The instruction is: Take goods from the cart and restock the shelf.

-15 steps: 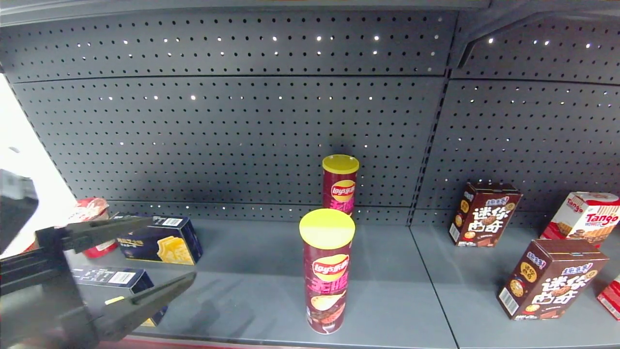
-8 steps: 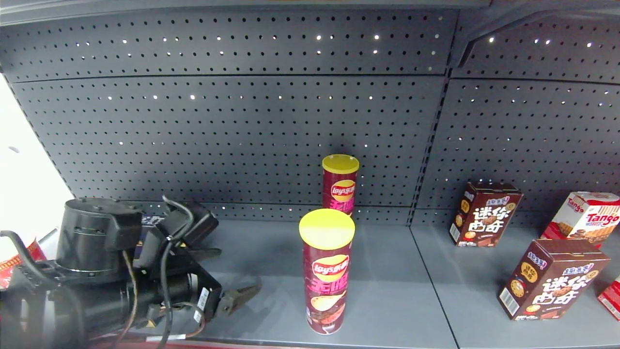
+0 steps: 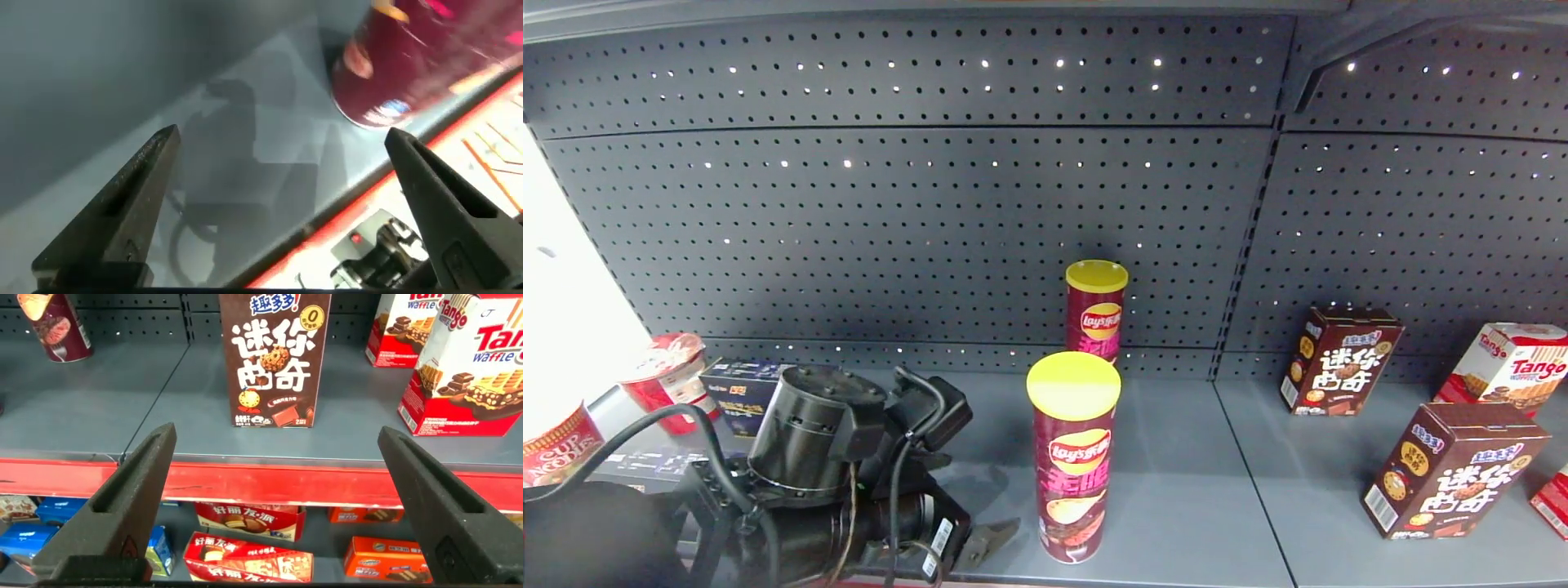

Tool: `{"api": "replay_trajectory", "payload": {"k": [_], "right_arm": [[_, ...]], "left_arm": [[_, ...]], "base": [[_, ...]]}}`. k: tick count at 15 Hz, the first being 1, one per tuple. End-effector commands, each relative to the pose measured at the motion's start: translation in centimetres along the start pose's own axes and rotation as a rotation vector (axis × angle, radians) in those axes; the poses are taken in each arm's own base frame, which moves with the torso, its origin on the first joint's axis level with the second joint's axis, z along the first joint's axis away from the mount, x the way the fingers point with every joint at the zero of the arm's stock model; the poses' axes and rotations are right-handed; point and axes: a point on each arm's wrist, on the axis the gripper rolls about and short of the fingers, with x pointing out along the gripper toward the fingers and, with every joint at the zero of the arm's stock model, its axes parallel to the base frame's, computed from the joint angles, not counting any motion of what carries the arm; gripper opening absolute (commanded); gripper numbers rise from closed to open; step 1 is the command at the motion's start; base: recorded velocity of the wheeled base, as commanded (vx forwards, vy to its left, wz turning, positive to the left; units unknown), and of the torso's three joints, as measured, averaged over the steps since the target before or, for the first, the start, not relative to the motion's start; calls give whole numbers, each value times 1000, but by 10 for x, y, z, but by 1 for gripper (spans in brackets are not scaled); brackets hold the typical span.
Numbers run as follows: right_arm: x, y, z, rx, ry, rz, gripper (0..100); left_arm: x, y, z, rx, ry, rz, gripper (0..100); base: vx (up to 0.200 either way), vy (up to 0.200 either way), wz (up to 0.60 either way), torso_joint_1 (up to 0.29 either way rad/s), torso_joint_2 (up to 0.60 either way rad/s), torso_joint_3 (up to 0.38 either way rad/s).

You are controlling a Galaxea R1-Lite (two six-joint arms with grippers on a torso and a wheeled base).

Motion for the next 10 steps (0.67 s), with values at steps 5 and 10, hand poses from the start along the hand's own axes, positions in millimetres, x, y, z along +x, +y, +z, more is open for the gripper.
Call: {"api": "replay_trajectory", "payload": {"k": [5,10], "right_arm": [[0,0,0,0,2,1,100],[0,0,0,0,2,1,100]], "left_arm": [[24,1,21,4,-31,19,100],[28,0,22,9,-28,14,100]], "base": [[0,0,0,0,0,0],[0,0,0,0,0,0]]}}
